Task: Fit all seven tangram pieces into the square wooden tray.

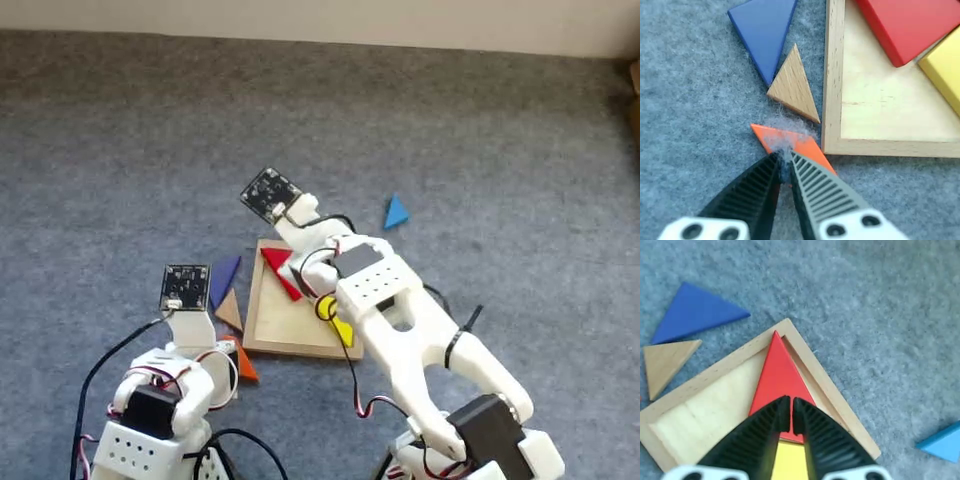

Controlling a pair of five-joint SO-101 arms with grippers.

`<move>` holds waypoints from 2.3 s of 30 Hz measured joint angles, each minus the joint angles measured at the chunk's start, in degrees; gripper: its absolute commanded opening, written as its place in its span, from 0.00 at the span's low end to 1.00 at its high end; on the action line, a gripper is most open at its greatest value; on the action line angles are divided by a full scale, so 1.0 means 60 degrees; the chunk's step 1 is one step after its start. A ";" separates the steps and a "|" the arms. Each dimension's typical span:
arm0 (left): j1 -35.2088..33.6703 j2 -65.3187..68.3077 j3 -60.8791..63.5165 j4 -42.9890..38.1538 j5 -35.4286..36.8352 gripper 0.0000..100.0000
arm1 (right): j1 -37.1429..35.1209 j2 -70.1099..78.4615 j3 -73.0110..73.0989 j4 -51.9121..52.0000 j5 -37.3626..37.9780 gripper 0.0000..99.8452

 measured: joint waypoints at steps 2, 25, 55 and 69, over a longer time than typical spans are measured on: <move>0.0000 0.0000 0.0000 0.0000 0.0000 0.01 | -0.0059 0.0147 0.0000 -0.0073 0.0000 0.01; 0.0000 0.0000 0.0000 0.0000 0.0000 0.01 | 0.0484 0.3238 -0.1963 0.1172 0.2491 0.01; 0.0000 0.0000 0.0000 0.0000 0.0000 0.01 | 0.1333 0.3238 -0.1963 0.1201 0.2960 0.01; 0.0000 0.0000 0.0000 0.0000 0.0000 0.01 | 0.1846 0.0659 -0.1905 0.2476 0.1084 0.01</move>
